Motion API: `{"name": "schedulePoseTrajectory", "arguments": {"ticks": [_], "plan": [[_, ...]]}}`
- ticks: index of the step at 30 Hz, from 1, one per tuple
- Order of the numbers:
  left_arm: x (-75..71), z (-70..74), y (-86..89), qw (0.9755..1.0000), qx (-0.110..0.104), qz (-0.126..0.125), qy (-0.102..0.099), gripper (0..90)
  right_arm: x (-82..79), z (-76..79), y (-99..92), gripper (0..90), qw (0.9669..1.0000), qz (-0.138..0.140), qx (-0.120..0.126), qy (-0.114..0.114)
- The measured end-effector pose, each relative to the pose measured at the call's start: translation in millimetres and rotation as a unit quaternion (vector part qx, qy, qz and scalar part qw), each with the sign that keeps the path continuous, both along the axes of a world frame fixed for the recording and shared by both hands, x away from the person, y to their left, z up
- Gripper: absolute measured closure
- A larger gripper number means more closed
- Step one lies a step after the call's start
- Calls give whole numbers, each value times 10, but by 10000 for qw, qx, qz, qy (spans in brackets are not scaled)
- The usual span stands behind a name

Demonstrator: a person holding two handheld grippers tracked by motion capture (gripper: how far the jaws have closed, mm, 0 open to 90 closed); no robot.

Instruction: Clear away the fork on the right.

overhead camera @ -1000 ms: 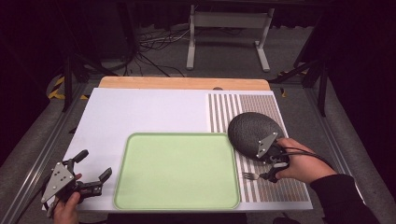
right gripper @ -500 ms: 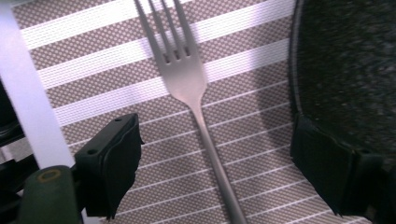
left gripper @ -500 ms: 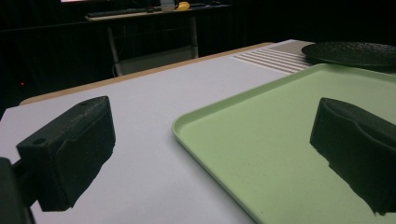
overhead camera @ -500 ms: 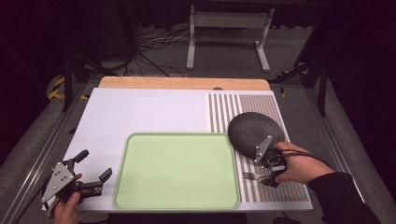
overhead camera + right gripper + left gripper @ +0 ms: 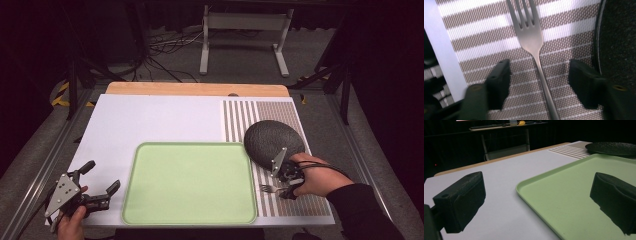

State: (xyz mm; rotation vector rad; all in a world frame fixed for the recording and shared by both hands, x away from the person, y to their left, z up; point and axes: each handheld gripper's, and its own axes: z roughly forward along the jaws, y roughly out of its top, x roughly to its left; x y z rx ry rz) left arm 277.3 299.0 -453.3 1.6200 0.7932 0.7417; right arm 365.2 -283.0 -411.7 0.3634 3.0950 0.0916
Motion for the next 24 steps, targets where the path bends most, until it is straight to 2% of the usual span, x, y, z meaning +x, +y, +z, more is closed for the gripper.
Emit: {"name": "schedulePoseTrajectory", "arguments": {"ticks": [1,3,4,6,8,9,11,15,24], "plan": [[1,0,0,10000,-2,-3,-1,8,0,0,0,408,10000,0,0,0],[4,0,-11,10000,4,-32,-24,7,3,8,8,535,9996,134,-248,61],[2,0,-15,10000,9,-36,-20,7,3,10,18,649,9990,193,-392,85],[1,2,-22,10000,42,-37,-18,7,-4,3,36,710,9984,210,-512,104],[0,2,-23,10000,58,-48,-5,7,1,-7,58,770,9974,354,-630,71],[0,2,-23,10000,58,-48,-5,7,1,-7,58,770,9974,354,-630,71],[1,0,-20,10000,38,-38,-26,7,12,-23,79,817,9951,593,-787,35],[3,-2,-12,10000,33,-30,8,7,8,-28,101,847,9932,796,-841,67],[3,-3,-12,10000,33,-20,16,7,9,-29,99,854,9928,868,-823,79]]}}
